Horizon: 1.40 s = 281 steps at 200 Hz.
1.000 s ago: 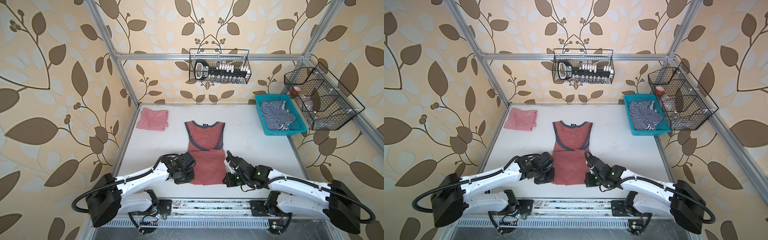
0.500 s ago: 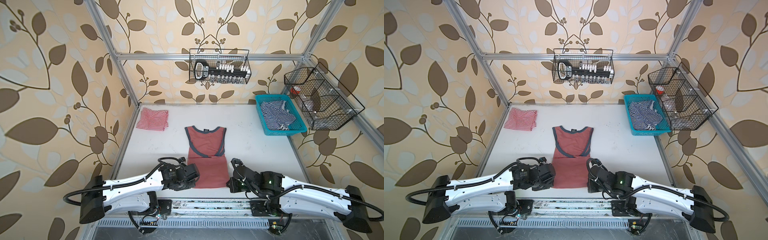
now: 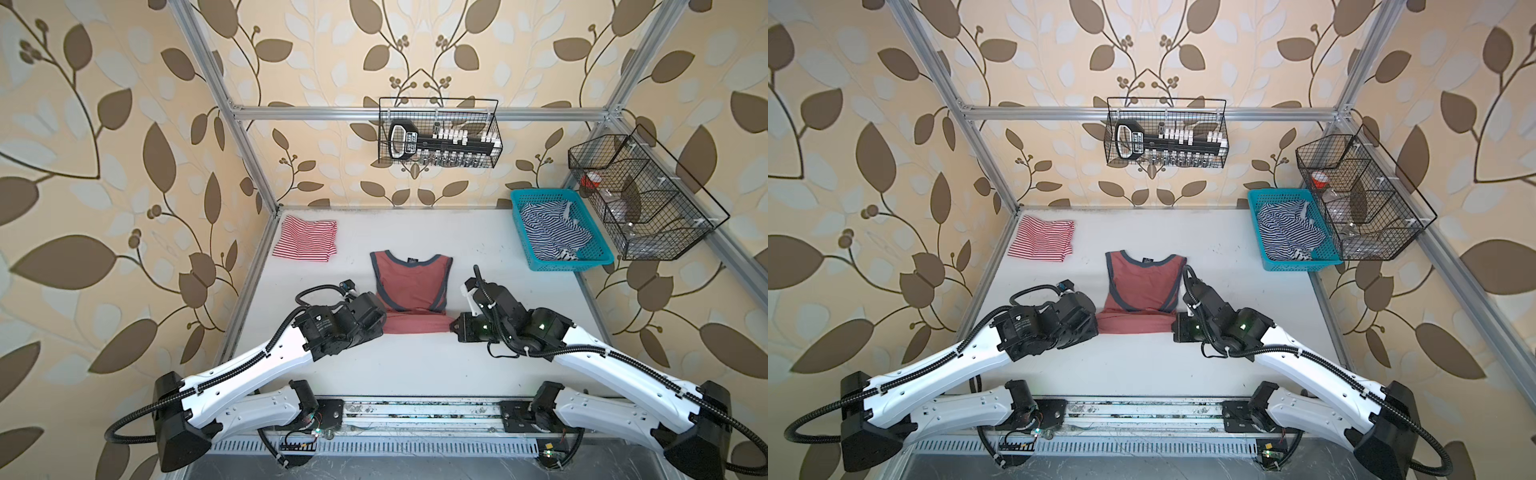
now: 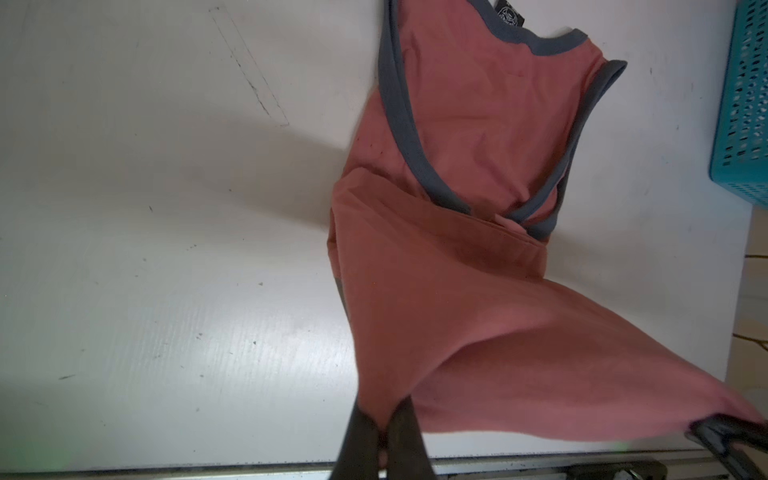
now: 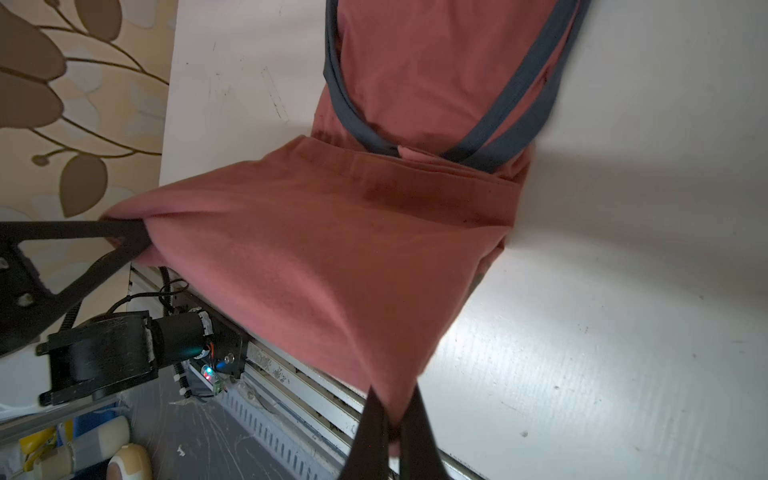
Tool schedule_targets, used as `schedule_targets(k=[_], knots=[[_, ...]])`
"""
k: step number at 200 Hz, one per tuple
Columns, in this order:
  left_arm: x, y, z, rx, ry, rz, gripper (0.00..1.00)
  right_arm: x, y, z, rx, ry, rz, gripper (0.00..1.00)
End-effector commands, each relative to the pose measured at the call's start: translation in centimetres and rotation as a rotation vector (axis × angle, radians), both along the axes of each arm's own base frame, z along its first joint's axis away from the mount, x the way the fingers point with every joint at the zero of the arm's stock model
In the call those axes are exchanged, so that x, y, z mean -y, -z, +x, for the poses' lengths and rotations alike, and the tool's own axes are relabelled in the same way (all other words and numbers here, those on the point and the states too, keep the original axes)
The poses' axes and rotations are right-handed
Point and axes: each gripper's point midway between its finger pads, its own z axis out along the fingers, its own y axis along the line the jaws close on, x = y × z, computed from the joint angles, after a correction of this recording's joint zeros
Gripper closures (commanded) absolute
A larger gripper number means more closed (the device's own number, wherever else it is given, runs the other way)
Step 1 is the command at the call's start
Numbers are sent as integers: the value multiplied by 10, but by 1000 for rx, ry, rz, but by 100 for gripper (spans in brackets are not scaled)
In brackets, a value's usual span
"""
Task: Fold and stack the tank tops
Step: 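Lift the folded edge with both grippers and fold it over toward the neckline, then open both grippers and move them to the folded shirt's far edge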
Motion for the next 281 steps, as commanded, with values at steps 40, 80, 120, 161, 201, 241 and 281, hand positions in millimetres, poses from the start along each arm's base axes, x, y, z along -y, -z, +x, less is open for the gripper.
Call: schedule_targets(k=[40, 80, 120, 161, 201, 241, 281], knots=[[-3, -11, 56, -18, 65, 71, 100, 5, -6, 42, -18, -46, -2, 100], [4, -21, 96, -22, 94, 57, 100, 9, -12, 76, -24, -38, 24, 100], [13, -13, 131, -69, 124, 41, 100, 13, -13, 108, -42, -28, 42, 100], [17, 6, 164, -137, 130, 16, 100, 15, 3, 143, -98, -12, 102, 100], [19, 34, 194, -195, 119, -13, 100, 14, 28, 183, -170, -4, 140, 96], [15, 53, 227, -215, 75, -37, 93, 21, 58, 225, -237, 39, 190, 89], [9, 63, 261, -214, 9, -120, 70, 26, 74, 253, -272, 67, 230, 72]])
